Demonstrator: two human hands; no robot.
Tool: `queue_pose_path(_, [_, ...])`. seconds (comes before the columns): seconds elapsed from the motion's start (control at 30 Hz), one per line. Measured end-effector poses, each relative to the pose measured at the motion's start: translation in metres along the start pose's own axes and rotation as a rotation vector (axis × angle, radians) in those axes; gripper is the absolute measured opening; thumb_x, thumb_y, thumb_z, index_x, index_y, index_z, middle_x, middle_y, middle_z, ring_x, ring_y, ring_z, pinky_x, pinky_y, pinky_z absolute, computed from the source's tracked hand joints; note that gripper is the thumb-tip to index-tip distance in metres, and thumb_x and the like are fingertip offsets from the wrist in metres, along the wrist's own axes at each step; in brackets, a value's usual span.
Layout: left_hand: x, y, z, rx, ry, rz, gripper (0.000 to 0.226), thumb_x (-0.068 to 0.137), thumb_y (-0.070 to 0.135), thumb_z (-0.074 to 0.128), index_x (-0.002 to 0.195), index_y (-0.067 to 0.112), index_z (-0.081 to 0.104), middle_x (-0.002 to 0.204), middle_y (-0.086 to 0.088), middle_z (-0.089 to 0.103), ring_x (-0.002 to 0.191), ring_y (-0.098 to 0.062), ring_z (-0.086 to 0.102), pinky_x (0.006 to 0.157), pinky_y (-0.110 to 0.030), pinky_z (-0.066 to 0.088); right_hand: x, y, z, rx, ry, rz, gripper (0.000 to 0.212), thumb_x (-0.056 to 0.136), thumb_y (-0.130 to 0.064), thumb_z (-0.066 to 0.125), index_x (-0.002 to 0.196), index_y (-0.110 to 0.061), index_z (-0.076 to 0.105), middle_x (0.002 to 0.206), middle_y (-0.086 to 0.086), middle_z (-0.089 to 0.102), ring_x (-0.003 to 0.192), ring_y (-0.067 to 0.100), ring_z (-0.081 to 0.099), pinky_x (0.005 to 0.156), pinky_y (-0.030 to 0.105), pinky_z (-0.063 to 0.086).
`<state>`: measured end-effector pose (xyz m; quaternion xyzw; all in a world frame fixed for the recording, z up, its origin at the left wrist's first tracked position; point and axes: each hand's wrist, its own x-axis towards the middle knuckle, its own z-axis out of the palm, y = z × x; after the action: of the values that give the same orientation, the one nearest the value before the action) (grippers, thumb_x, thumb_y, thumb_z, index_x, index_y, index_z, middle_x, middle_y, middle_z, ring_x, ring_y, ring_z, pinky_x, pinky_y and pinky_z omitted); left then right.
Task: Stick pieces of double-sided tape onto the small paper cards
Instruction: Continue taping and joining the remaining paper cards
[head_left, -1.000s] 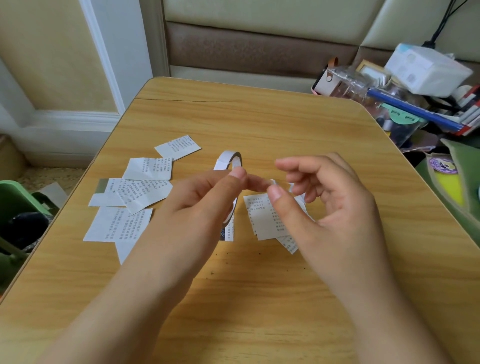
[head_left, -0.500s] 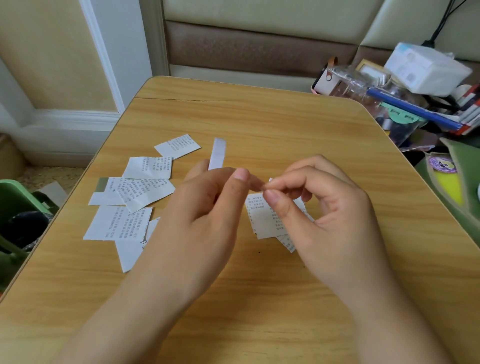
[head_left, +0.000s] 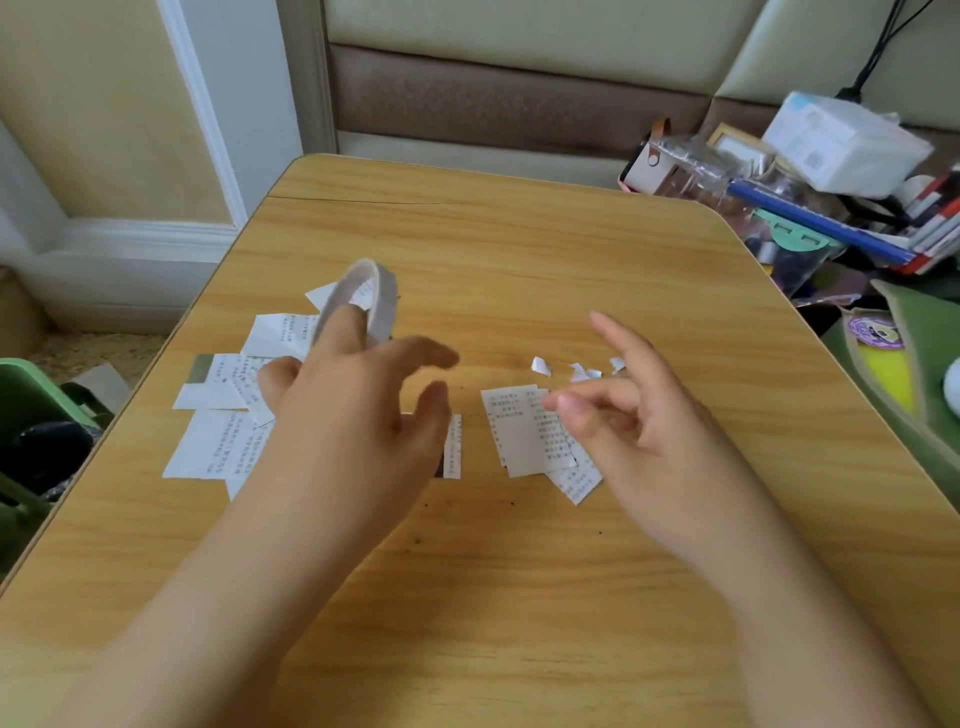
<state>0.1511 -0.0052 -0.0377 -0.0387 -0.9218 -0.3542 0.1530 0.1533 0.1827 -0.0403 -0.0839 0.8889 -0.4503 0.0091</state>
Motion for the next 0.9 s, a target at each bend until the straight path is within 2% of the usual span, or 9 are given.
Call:
queue_pose_path(0.07, [-0.002,-0.006,0.006,0.090,-0.045,0.012,0.018,0.081,0.013,0.068,0.083,0.031,0.070,0.082,0.010,0.033,0.074,0.021,0.035,0.077,-0.028,0.012,-0.002,-0.002,0.004,-0.184,-0.015,0.040,0.078,0.090,-0.041,0.055,0.140,-0.060,-0.003,0.106,-0.034,0.060,0.097,-0.019,0.045,0.084,0.005,0.033])
queue_pose_path(0.1, [-0.001,-0.009,0.008,0.132,-0.070,0.008,0.020,0.077,0.010,0.072,0.077,0.030,0.070,0.080,0.009,0.031,0.076,0.010,0.034,0.074,-0.029,0.011,-0.003,-0.003,0.006,-0.238,-0.034,0.044,0.085,0.091,-0.036,0.057,0.136,-0.064,-0.009,0.109,-0.034,0.058,0.095,-0.018,0.045,0.082,0.003,0.032])
queue_pose_path(0.17, [0.000,-0.011,0.010,0.245,-0.066,0.048,0.022,0.072,0.010,0.074,0.073,0.032,0.069,0.079,0.009,0.028,0.077,-0.011,0.031,0.069,-0.028,0.008,-0.003,-0.003,0.009,-0.318,-0.084,0.034,0.099,0.088,-0.032,0.064,0.132,-0.065,-0.018,0.117,-0.031,0.055,0.108,-0.014,0.042,0.093,0.008,0.029])
queue_pose_path(0.23, [0.000,-0.011,0.011,0.331,-0.103,0.041,0.017,0.081,0.020,0.066,0.085,0.035,0.070,0.087,0.007,0.029,0.091,-0.017,0.035,0.069,-0.028,0.007,0.000,-0.003,0.013,-0.375,-0.109,0.008,0.107,0.083,-0.033,0.070,0.129,-0.063,-0.021,0.122,-0.028,0.054,0.120,-0.007,0.038,0.108,0.023,0.025])
queue_pose_path(0.37, [0.000,-0.013,0.014,0.428,-0.190,0.024,0.025,0.094,0.030,0.046,0.105,0.035,0.067,0.087,0.007,0.030,0.093,-0.016,0.033,0.072,-0.031,0.010,0.006,0.000,0.017,-0.404,-0.043,-0.065,0.103,0.081,-0.033,0.072,0.126,-0.060,-0.017,0.119,-0.022,0.059,0.113,-0.009,0.035,0.104,0.021,0.024])
queue_pose_path(0.47, [0.001,-0.015,0.016,0.452,-0.211,0.012,0.029,0.094,0.031,0.044,0.114,0.040,0.063,0.098,0.006,0.034,0.100,-0.018,0.038,0.069,-0.030,0.006,0.007,0.003,0.021,-0.406,0.034,-0.163,0.092,0.085,-0.028,0.068,0.142,-0.049,-0.001,0.113,-0.015,0.064,0.106,-0.004,0.042,0.098,0.020,0.030])
queue_pose_path(0.57, [0.001,-0.016,0.017,0.462,-0.213,0.009,0.031,0.093,0.030,0.045,0.117,0.041,0.061,0.107,0.004,0.037,0.108,-0.021,0.042,0.067,-0.029,0.003,0.006,0.003,0.022,-0.369,0.065,-0.185,0.080,0.092,-0.027,0.058,0.146,-0.046,0.003,0.100,-0.009,0.070,0.093,0.012,0.061,0.086,0.031,0.046])
queue_pose_path(0.73, [0.002,-0.017,0.018,0.417,-0.207,0.031,0.033,0.094,0.032,0.045,0.123,0.043,0.057,0.103,0.006,0.033,0.111,-0.019,0.041,0.069,-0.028,0.004,0.009,0.009,0.021,-0.367,0.154,-0.170,0.078,0.094,-0.020,0.051,0.146,-0.049,0.001,0.080,-0.004,0.069,0.074,0.022,0.064,0.073,0.041,0.053])
queue_pose_path(0.9, [0.002,-0.018,0.018,0.351,-0.166,0.040,0.032,0.093,0.030,0.045,0.119,0.046,0.057,0.093,0.009,0.033,0.093,-0.014,0.037,0.072,-0.029,0.007,0.015,0.011,0.021,-0.202,0.260,-0.067,0.086,0.085,-0.008,0.064,0.144,-0.049,0.018,0.077,-0.015,0.066,0.077,0.003,0.060,0.072,0.007,0.044])
